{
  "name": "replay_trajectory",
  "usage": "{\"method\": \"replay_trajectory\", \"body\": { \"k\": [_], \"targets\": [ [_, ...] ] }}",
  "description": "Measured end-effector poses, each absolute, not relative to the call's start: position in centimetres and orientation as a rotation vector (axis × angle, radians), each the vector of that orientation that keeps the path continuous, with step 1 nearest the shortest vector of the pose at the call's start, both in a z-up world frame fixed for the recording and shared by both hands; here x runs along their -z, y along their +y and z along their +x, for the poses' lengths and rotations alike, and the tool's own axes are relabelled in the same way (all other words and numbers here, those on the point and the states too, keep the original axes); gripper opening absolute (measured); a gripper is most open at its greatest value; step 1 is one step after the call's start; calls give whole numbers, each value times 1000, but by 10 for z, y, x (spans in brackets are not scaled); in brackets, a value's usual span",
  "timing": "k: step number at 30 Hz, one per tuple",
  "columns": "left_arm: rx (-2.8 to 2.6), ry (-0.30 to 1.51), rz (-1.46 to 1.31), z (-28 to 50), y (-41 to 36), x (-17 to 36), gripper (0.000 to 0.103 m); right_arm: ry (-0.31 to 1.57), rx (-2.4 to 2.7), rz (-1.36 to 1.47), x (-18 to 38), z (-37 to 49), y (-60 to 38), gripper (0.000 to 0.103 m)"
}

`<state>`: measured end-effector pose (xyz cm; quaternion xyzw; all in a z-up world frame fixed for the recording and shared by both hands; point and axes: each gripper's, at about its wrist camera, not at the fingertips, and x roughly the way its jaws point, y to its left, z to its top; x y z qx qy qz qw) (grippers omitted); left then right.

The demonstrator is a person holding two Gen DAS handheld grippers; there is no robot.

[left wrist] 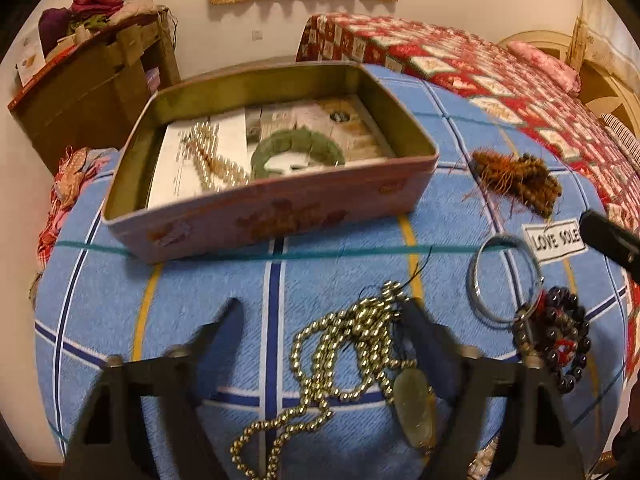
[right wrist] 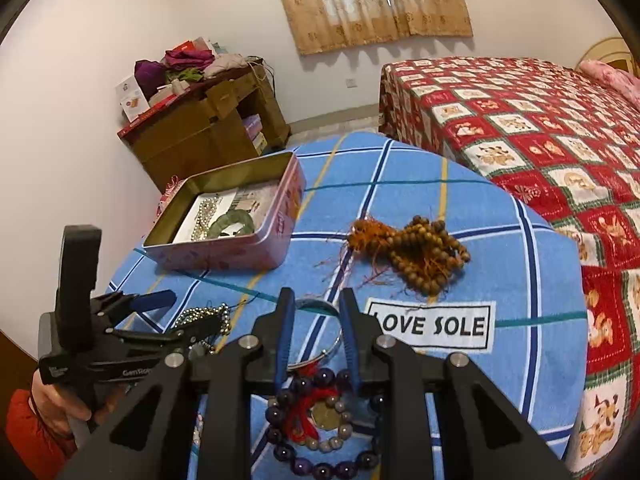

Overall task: Organize jewelry
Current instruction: 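Grasp the gold bead chain with green pendant with the left tool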

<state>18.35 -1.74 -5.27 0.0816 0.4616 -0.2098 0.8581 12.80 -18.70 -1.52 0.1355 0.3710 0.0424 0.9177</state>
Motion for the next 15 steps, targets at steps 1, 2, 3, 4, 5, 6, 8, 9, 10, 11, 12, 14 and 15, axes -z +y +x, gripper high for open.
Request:
{"method": "replay_trajectory", "body": {
  "k": [1,2,3,4,5,6,8,9,10,11,12,14,15],
  "targets": [
    [472,975,156,182,-17,52,32,763,-88,280,15,127,-187,26],
    [495,974,150,181,-17,52,13,764,-87,284,15,127,-187,26],
    [494,965,176,177,-18,53,13,765,-89,288,15,127,-188,26],
    [487,947,207,173,-19,53,13,766,-95,294,15,126,-188,26],
    [477,938,218,172,-19,52,13,767,-98,297,15,126,-188,26],
    [468,921,203,169,-13,48,10,768,-105,296,16,125,-186,26],
    [473,886,127,169,1,35,10,769,-114,291,17,123,-184,26],
    [475,850,63,166,14,22,10,770,-119,292,17,122,-184,26],
    [476,819,19,163,24,11,10,773,-124,294,18,122,-183,26],
    [476,795,-7,162,29,2,10,777,-128,295,19,123,-182,26],
    [474,757,-41,157,40,-12,10,787,-141,297,21,124,-180,26],
    [468,704,-76,150,54,-30,10,806,-168,291,24,128,-174,26],
    [465,687,-86,149,57,-37,10,814,-181,285,25,131,-170,26]
  ]
}}
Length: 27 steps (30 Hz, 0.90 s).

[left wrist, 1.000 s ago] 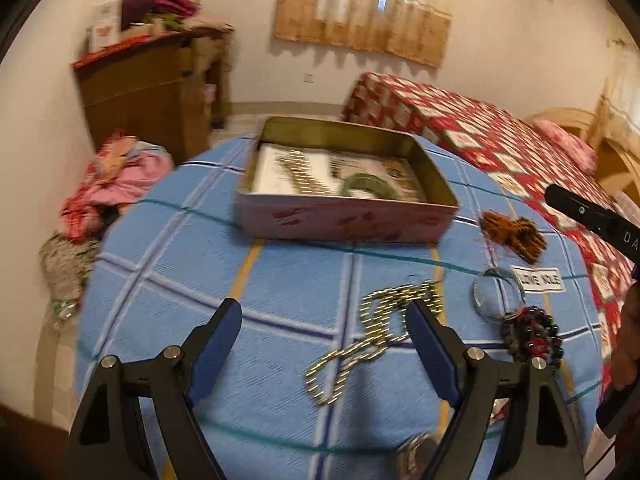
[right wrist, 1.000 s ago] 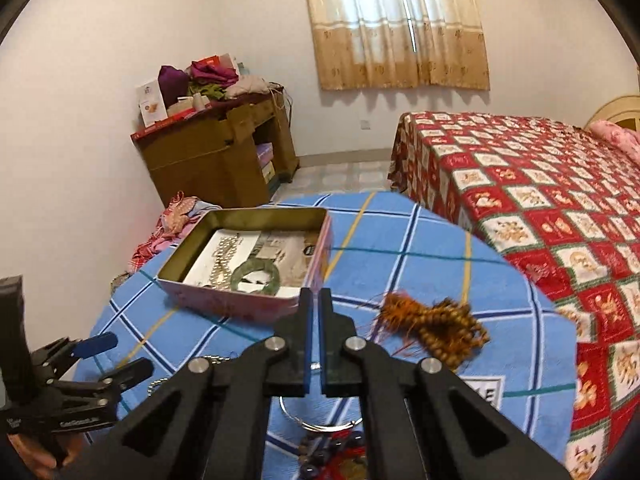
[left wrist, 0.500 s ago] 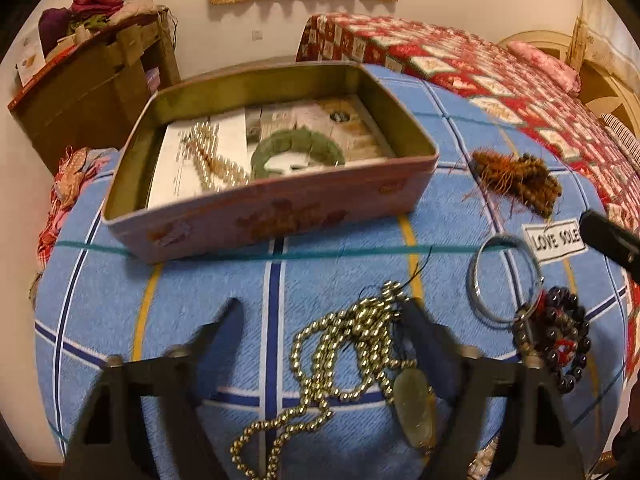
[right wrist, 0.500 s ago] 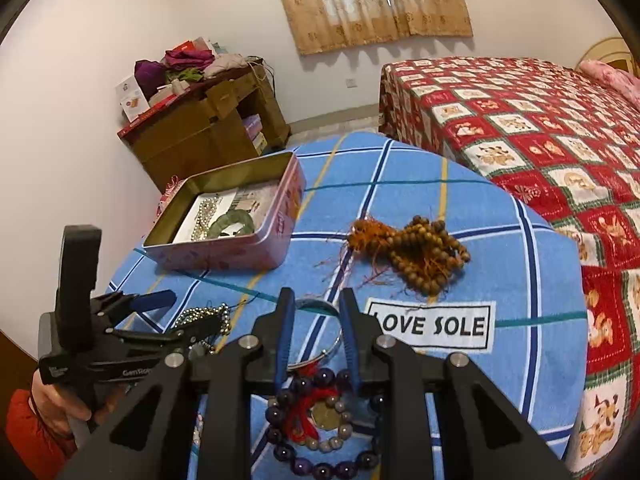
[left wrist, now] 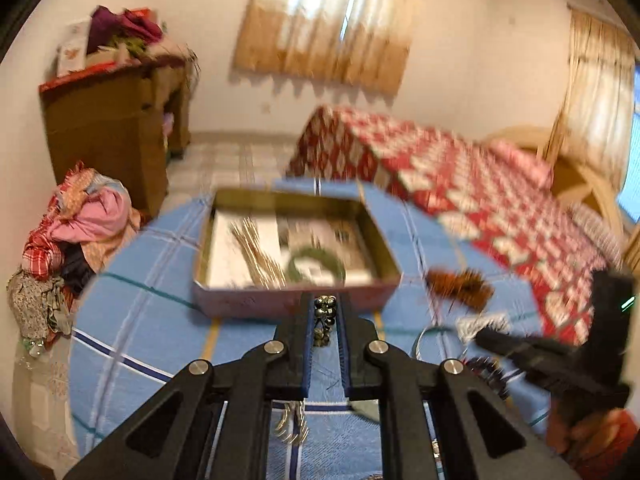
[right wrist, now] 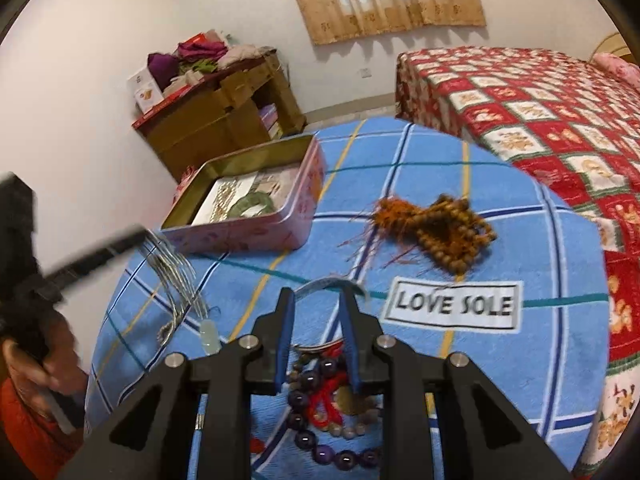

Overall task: Organize jewelry
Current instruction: 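Grasp the gold bead chain with green pendant with the left tool, then carry the bangle and gold chain over the pink tin and open both tools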

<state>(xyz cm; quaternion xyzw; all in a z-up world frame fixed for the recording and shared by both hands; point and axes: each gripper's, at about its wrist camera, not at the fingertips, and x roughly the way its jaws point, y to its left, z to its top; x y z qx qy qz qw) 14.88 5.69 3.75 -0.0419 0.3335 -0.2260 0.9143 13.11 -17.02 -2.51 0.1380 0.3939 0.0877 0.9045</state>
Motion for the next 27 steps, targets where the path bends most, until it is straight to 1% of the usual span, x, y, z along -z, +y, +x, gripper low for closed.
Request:
{"method": "replay_trajectory", "body": {
  "k": [5,10,11,12,13,16,20,22,25,27],
  "targets": [
    [475,581,-129,138,70,-75,10,888,-233,235,40,148,-146,26],
    [470,531,-143,139,66,-88,10,962,-220,116,59,167,-120,25],
    [472,528,-146,139,65,-88,10,950,-205,96,59,167,-117,21],
    [472,526,-147,138,66,-88,10,956,-177,74,58,169,-116,13],
    [467,523,-147,139,66,-89,10,960,-173,77,58,169,-117,9],
    [461,522,-163,141,70,-89,10,972,-177,172,58,170,-132,5],
    [455,523,-174,139,72,-89,10,931,-268,414,53,167,-164,5],
    [449,517,-170,139,71,-89,10,881,-341,570,45,161,-185,5],
    [448,517,-173,139,70,-88,10,812,-404,689,30,154,-204,6],
    [446,519,-174,143,67,-87,10,776,-424,715,17,151,-209,6]
  ]
}}
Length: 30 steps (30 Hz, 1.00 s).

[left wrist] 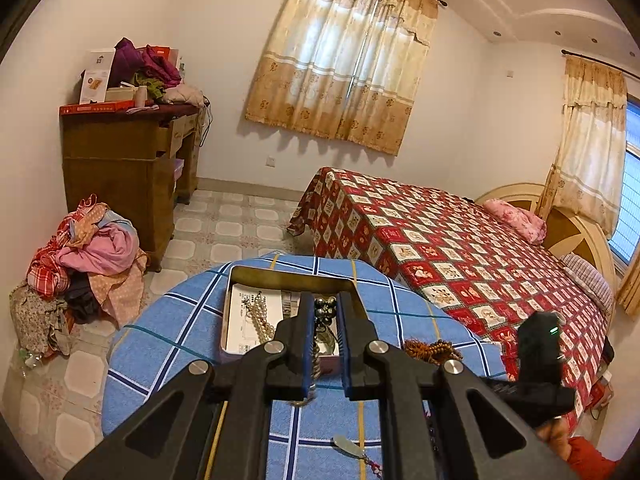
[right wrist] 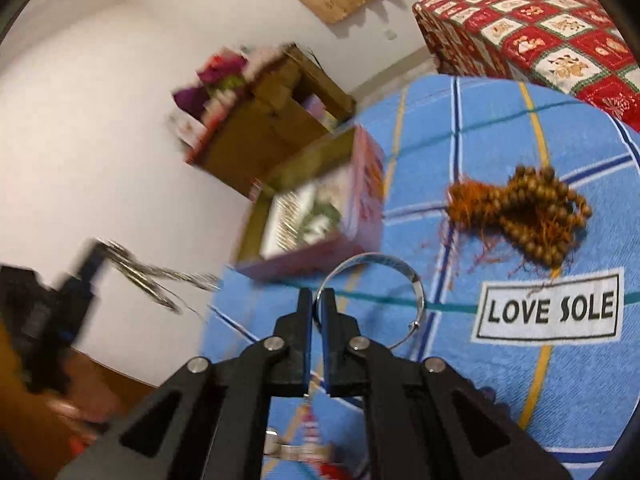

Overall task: Organize jewelry
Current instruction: 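Carry the bangle and gold chain over the pink tin and open both tools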

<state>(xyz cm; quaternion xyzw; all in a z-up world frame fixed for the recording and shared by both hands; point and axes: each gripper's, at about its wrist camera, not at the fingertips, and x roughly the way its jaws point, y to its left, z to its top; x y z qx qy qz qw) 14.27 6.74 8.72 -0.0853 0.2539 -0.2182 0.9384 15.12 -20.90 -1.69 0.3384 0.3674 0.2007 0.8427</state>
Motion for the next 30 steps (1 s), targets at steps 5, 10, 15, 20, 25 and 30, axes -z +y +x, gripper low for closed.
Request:
{"method": "replay_trajectory", "body": {
  "k": [5,10,15,20,25,30],
  "targets": [
    [433,514,-167,157,61,-90,10,704,-461,699,-16,167,-199,6],
    [410,499,-133,186,48,-93,10,660,-471,638,-35,205,-180,6],
    [385,518,-117,227,37,-77,10,686,-438,544,-22,253,-156,6],
    [384,586,-115,266,28,-45,10,760,-393,458,9,286,-140,6],
    [330,640,-2,291,14,-17,10,808,-351,376,30,305,-133,8],
    [315,737,5,296,21,-7,68,813,-372,424,28,303,-144,28]
  ]
}}
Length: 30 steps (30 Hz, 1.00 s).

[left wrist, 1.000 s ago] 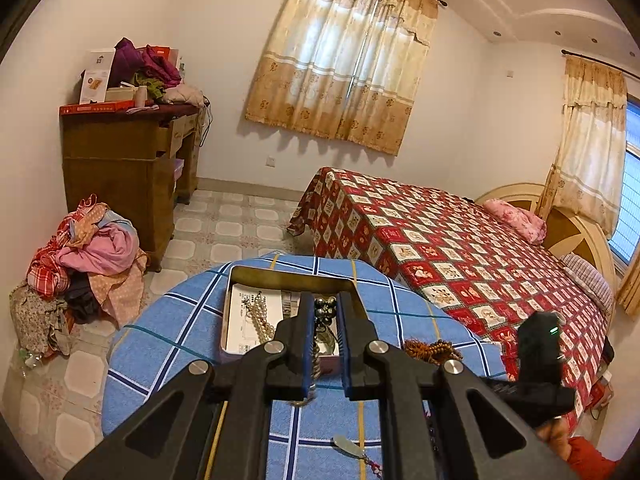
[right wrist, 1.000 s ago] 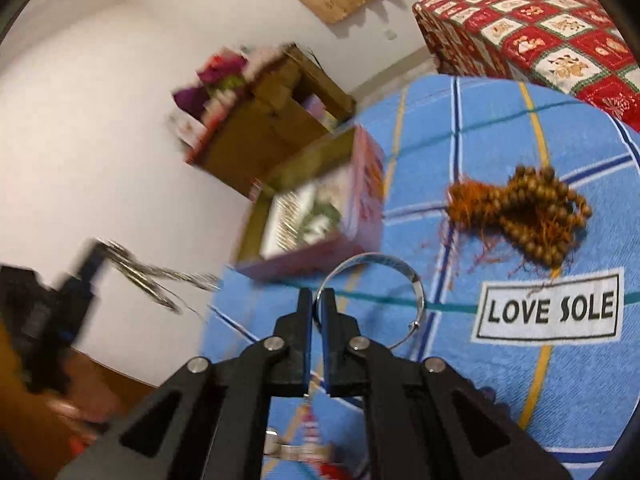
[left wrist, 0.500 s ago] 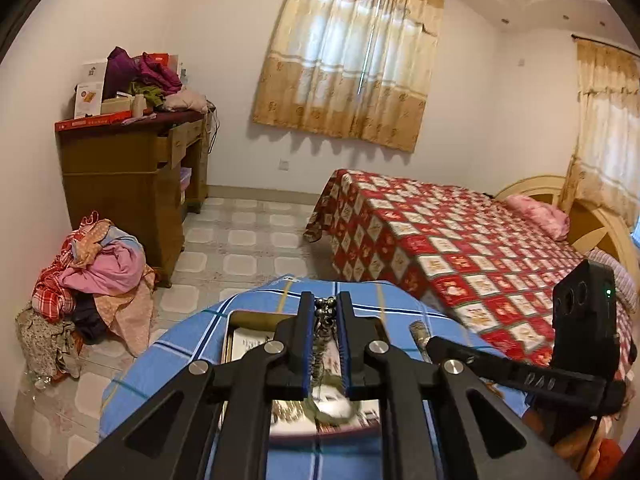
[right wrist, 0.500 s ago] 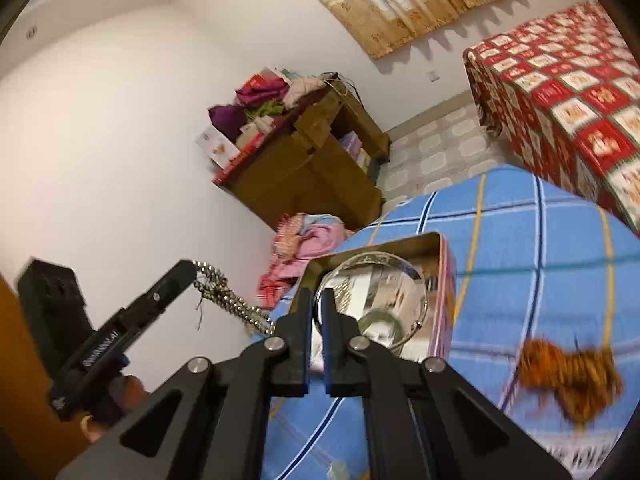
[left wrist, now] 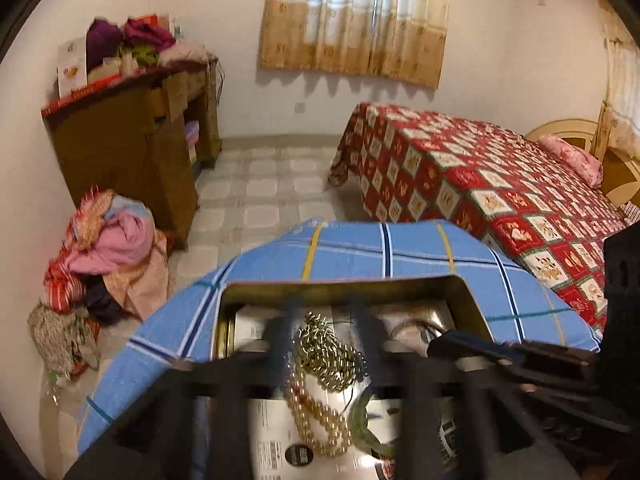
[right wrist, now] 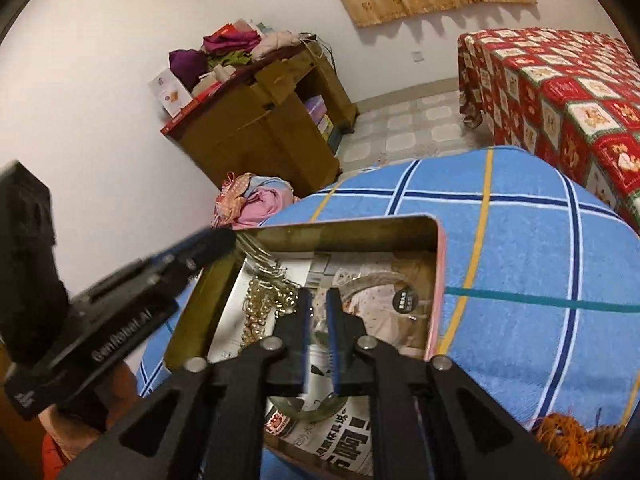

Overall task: Organize jewelry
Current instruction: 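Carry the bangle and gold chain over the pink tin and open both tools, then grasp the brown wooden bead strand beside the LOVE SOLE card with the right tool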

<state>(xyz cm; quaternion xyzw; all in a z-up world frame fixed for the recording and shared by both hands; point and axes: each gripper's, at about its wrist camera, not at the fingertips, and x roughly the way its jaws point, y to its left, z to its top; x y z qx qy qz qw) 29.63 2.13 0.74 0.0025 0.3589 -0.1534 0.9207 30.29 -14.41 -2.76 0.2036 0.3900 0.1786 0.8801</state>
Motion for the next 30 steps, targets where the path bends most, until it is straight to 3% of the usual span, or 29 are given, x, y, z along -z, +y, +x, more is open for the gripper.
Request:
{"method": "replay_trajectory", "body": {
  "k": [1,10,19,30],
  "targets": [
    [298,746,0,295,25,-9,85,808,-373,443,24,300,-146,38],
    [152,657,-64,215,72,-33,85,661,-235,480,-18,193,-188,38],
    [96,662,1,114,60,-9,85,743,-2,452,25,74,-214,38],
    [150,699,-77,77,44,1,85,773,13,474,31,43,-228,38]
  ]
}}
